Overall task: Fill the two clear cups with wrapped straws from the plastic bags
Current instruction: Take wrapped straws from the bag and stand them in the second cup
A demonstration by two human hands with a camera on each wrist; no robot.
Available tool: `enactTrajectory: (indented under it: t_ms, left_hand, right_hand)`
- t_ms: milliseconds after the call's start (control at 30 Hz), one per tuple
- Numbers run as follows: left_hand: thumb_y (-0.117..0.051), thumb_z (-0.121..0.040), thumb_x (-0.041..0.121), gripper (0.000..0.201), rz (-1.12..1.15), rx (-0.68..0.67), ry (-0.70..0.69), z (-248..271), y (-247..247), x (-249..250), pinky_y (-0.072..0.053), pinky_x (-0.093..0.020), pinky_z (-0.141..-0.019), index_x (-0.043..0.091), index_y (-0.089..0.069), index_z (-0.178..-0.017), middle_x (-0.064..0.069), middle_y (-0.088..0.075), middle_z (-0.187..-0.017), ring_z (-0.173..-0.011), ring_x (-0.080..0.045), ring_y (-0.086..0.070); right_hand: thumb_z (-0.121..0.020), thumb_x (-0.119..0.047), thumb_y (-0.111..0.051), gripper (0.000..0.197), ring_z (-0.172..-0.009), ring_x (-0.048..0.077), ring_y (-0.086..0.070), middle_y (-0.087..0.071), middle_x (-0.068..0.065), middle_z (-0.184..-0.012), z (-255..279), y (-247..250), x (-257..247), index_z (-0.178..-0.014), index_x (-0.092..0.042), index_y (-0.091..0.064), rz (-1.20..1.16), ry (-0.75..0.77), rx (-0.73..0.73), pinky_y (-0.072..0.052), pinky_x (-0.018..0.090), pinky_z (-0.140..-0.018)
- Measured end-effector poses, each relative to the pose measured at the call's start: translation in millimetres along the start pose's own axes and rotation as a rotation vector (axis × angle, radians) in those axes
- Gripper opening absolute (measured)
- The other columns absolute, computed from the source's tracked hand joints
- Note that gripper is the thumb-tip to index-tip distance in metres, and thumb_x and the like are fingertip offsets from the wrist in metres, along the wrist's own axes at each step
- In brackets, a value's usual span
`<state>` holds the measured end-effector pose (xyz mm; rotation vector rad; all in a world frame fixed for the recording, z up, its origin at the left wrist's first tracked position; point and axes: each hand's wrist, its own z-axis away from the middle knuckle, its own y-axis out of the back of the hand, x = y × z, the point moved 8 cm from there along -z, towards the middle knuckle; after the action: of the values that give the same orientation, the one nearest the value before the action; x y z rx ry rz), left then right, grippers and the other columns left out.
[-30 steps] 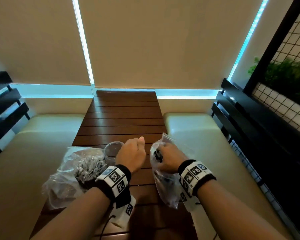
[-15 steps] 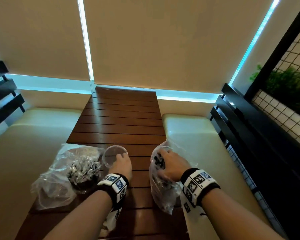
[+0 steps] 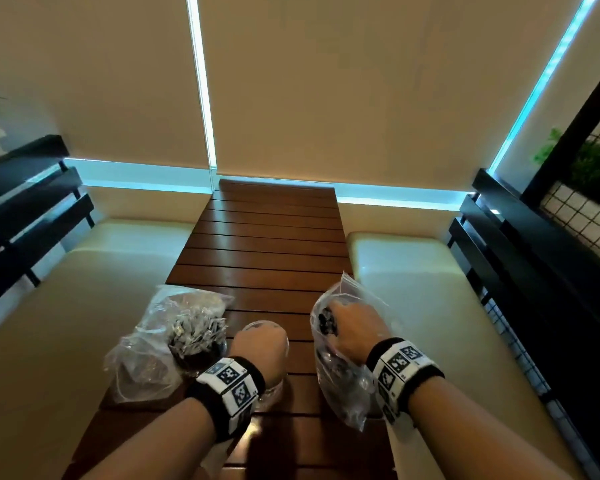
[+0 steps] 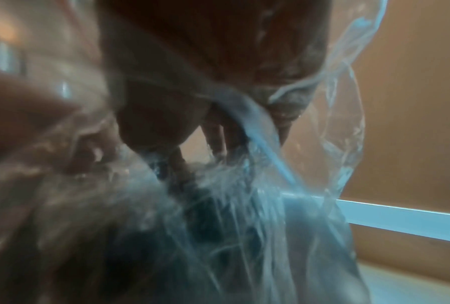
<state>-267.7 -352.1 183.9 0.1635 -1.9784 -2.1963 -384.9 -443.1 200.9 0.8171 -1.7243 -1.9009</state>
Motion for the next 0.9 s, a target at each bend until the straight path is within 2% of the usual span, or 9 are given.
enactTrajectory:
  t_ms: [100, 200, 267, 400, 467, 667, 733, 833, 900]
  left_hand:
    - [-0.03, -0.095, 0.051, 0.043, 0.483, 0.18, 0.078, -8.4, 41.3, 0.3, -0.051, -0.037, -0.076, 0.019, -0.055, -0.078, 0.002, -0.062, -0.083, -0.084, -0.025, -0.064]
    - [-0.03, -0.082, 0.078, 0.068, 0.812, -0.015, 0.172, -23.5, 36.4, 8.2, -0.057, -0.04, -0.075, 0.02, -0.061, -0.099, -0.001, -0.066, -0.102, -0.089, -0.023, -0.065]
    - [-0.047, -0.081, 0.066, 0.061, 0.686, -0.127, 0.162, -29.2, 23.7, 16.8, -0.058, -0.04, -0.08, 0.017, -0.055, -0.118, -0.005, -0.062, -0.118, -0.098, -0.026, -0.064]
    - [-0.057, -0.08, 0.021, 0.024, 0.476, -0.174, 0.098, -34.0, -2.5, 21.4, -0.051, -0.035, -0.08, 0.017, -0.054, -0.103, -0.008, -0.064, -0.111, -0.099, -0.028, -0.061]
    - [-0.057, -0.079, 0.022, 0.018, 0.518, -0.149, 0.102, -34.5, -8.3, 17.1, -0.049, -0.033, -0.077, 0.02, -0.057, -0.097, -0.006, -0.066, -0.106, -0.097, -0.027, -0.062]
    - [-0.059, -0.083, 0.022, 0.008, 0.576, -0.069, 0.062, -37.7, 4.6, 16.4, -0.048, -0.029, -0.078, 0.019, -0.064, -0.089, -0.005, -0.071, -0.098, -0.094, -0.028, -0.065]
    - [-0.06, -0.084, 0.021, 0.002, 0.577, -0.075, 0.072, -39.9, 5.1, 12.9, -0.044, -0.026, -0.074, 0.023, -0.061, -0.082, -0.006, -0.071, -0.097, -0.094, -0.029, -0.065]
    - [-0.063, -0.084, 0.025, 0.005, 0.635, -0.104, 0.11, -42.3, 3.2, 3.6, -0.046, -0.026, -0.071, 0.024, -0.063, -0.079, -0.003, -0.071, -0.092, -0.089, -0.024, -0.066]
    - [-0.064, -0.085, 0.024, 0.005, 0.658, -0.121, 0.118, -42.2, 5.0, 0.8, -0.046, -0.025, -0.066, 0.022, -0.067, -0.082, -0.002, -0.071, -0.091, -0.085, -0.02, -0.065]
  right_hand:
    - [-0.084, -0.032, -0.065, 0.047, -0.11, 0.02, -0.061, -0.064, -0.001, -0.126, -5.3, -9.5, -3.3, -0.128, -0.02, -0.052, -0.126, 0.018, -0.054, -0.053, 0.037, -0.095]
    - [-0.082, -0.032, -0.064, 0.041, -0.109, 0.015, -0.06, -0.064, -0.005, -0.12, -6.9, -16.1, -7.6, -0.122, -0.025, -0.056, -0.199, 0.041, -0.073, -0.049, 0.029, -0.095]
    - [-0.081, -0.035, -0.065, 0.034, -0.108, 0.014, -0.06, -0.063, -0.009, -0.117, -5.9, -21.3, -6.5, -0.115, -0.032, -0.06, -0.243, 0.013, -0.084, -0.049, 0.027, -0.09]
    - [-0.086, -0.036, -0.052, 0.002, -0.091, 0.013, -0.062, -0.058, -0.017, -0.091, -4.7, -25.2, -7.0, -0.086, -0.038, -0.054, -0.249, -0.003, -0.044, -0.052, 0.032, -0.081]
    - [-0.087, -0.038, -0.048, 0.005, -0.085, 0.01, -0.059, -0.055, -0.018, -0.083, -0.8, -21.6, -9.0, -0.084, -0.042, -0.049, -0.265, 0.022, 0.0, -0.052, 0.032, -0.08]
    - [-0.084, -0.037, -0.056, 0.02, -0.084, 0.0, -0.062, -0.069, -0.016, -0.094, -0.6, 9.7, -5.9, -0.1, -0.036, -0.068, -0.297, 0.021, 0.137, -0.053, 0.022, -0.079]
    - [-0.084, -0.03, -0.061, 0.017, -0.079, 0.0, -0.065, -0.072, -0.012, -0.089, 0.5, 18.1, -9.1, -0.096, -0.032, -0.072, -0.502, 0.018, 0.031, -0.05, 0.016, -0.073]
    - [-0.076, -0.003, -0.057, 0.034, -0.084, 0.015, -0.07, -0.075, 0.004, -0.094, 2.6, 12.2, -8.4, -0.096, -0.025, -0.074, -0.822, 0.014, -0.159, -0.057, 0.029, -0.077]
    - [-0.073, 0.001, -0.06, 0.044, -0.096, 0.014, -0.07, -0.074, -0.002, -0.101, 0.7, 5.3, -3.0, -0.103, -0.029, -0.073, -0.774, 0.043, -0.16, -0.057, 0.036, -0.087]
